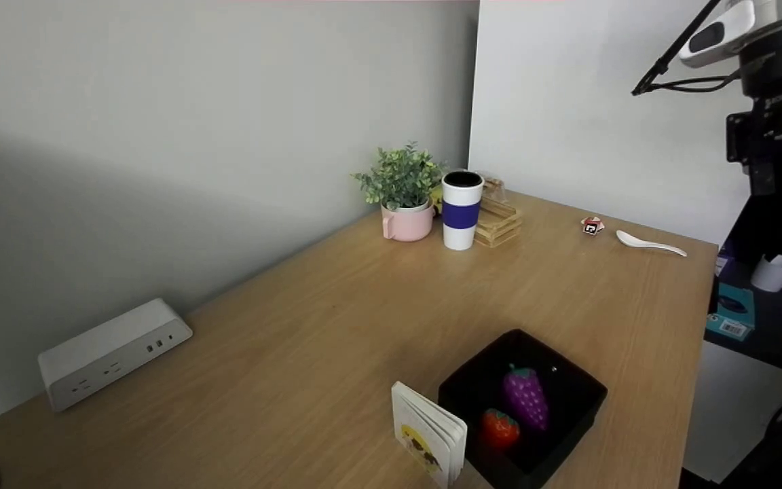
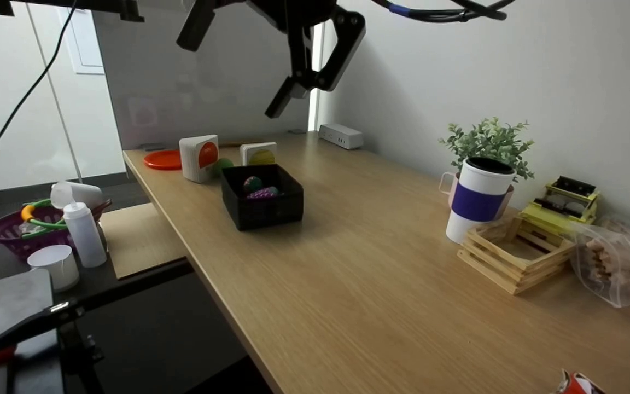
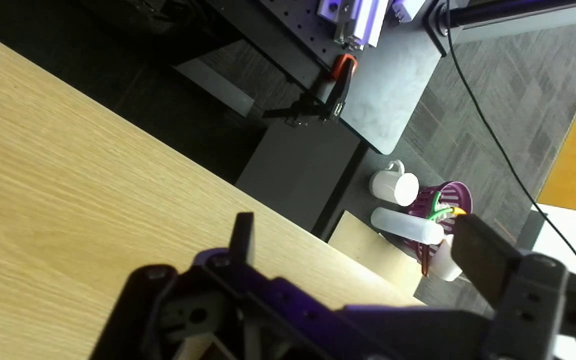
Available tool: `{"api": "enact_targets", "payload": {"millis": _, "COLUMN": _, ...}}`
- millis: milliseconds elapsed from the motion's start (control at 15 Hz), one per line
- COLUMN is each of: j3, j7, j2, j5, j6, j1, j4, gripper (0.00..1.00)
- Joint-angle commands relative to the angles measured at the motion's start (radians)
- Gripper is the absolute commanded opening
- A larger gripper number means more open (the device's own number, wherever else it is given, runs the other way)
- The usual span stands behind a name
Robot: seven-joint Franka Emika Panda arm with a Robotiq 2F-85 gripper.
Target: Put the grape and the strawberry plush on the table
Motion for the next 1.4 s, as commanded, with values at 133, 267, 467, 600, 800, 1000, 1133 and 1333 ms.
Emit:
{"api": "enact_targets", "payload": {"millis": 133, "j3": 0.031, "j7": -0.004, "j2": -0.018, "j5": 0.004, "j6": -0.003, "j1": -0.042, "j4": 0.001, "gripper": 1.0}}
{"api": "enact_targets", "payload": {"millis": 267, "j3": 0.028, "j7": 0.007, "j2": -0.028, "j5": 0.073, "j6": 0.065, "j1": -0.045, "j4": -0.019, "gripper": 1.0}}
{"api": "enact_targets", "payload": {"millis": 467, "j3": 0.05, "j7": 0.042, "j2": -0.02, "j5": 0.219, "j6": 0.23, "j1": -0.029, "j4": -0.051, "gripper": 1.0}}
{"api": "enact_targets", "payload": {"millis": 600, "j3": 0.087, "j7": 0.058, "j2": -0.008, "j5": 0.284, "j6": 0.375, "j1": -0.01, "j4": -0.077, "gripper": 1.0}}
{"api": "enact_targets", "payload": {"millis": 800, "j3": 0.162, "j7": 0.118, "j2": 0.036, "j5": 0.336, "j6": 0.567, "j1": 0.028, "j4": -0.096, "gripper": 1.0}}
{"api": "enact_targets", "payload": {"millis": 1000, "j3": 0.174, "j7": 0.127, "j2": 0.033, "j5": 0.318, "j6": 0.551, "j1": 0.025, "j4": -0.091, "gripper": 1.0}}
{"api": "enact_targets", "payload": {"millis": 1133, "j3": 0.175, "j7": 0.127, "j2": 0.034, "j5": 0.318, "j6": 0.549, "j1": 0.024, "j4": -0.09, "gripper": 1.0}}
{"api": "enact_targets", "payload": {"millis": 1333, "j3": 0.164, "j7": 0.13, "j2": 0.025, "j5": 0.323, "j6": 0.545, "j1": 0.018, "j4": -0.09, "gripper": 1.0}}
